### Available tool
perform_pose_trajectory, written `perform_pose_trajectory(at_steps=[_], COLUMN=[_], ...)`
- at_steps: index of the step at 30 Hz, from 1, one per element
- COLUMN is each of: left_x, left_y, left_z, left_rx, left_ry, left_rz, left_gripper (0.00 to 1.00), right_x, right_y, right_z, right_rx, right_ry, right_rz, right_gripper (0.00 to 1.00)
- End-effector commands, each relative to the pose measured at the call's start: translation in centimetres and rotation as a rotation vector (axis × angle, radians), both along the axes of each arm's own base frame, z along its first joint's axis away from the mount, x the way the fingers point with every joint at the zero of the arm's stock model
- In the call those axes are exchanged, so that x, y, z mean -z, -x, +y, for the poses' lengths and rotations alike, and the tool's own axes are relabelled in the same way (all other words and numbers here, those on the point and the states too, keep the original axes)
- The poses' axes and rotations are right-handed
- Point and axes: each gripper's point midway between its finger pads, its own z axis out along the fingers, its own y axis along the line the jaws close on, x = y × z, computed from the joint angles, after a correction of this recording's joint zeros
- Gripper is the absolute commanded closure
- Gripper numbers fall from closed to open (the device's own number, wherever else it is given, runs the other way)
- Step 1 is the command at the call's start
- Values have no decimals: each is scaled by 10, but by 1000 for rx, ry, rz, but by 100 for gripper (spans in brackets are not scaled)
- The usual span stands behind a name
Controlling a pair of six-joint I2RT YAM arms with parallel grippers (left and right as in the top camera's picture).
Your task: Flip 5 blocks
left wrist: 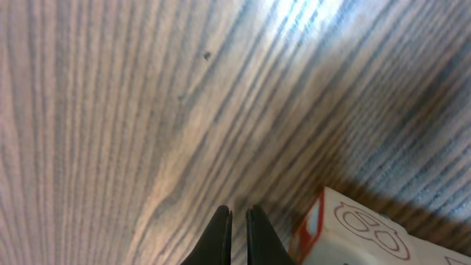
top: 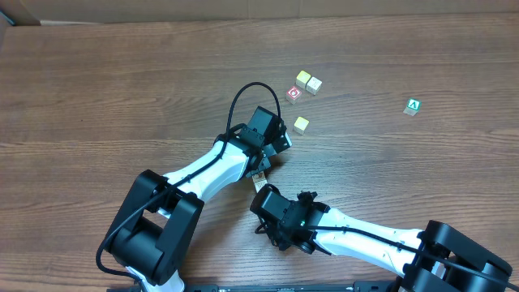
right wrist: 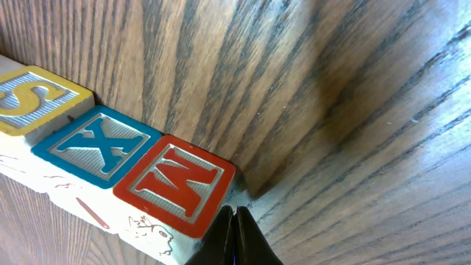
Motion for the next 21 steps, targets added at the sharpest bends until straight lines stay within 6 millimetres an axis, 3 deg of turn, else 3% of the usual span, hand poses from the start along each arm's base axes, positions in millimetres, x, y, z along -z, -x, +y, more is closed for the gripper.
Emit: perform_pose_trajectory(at_steps=[1, 21], left_x=[-4, -6], left_y=[-9, -11], left_z=[-7, -6], left_rx=[-17, -21], left_ry=[13, 5], left_rz=[-20, -32], left_gripper=[96, 96], right_x=[-5, -6], right_y=[-8, -9], right_z=[5, 9], right_rx=[12, 10], right_ry=[-11, -27], right_rz=[-16, -25], right_gripper=[96, 96])
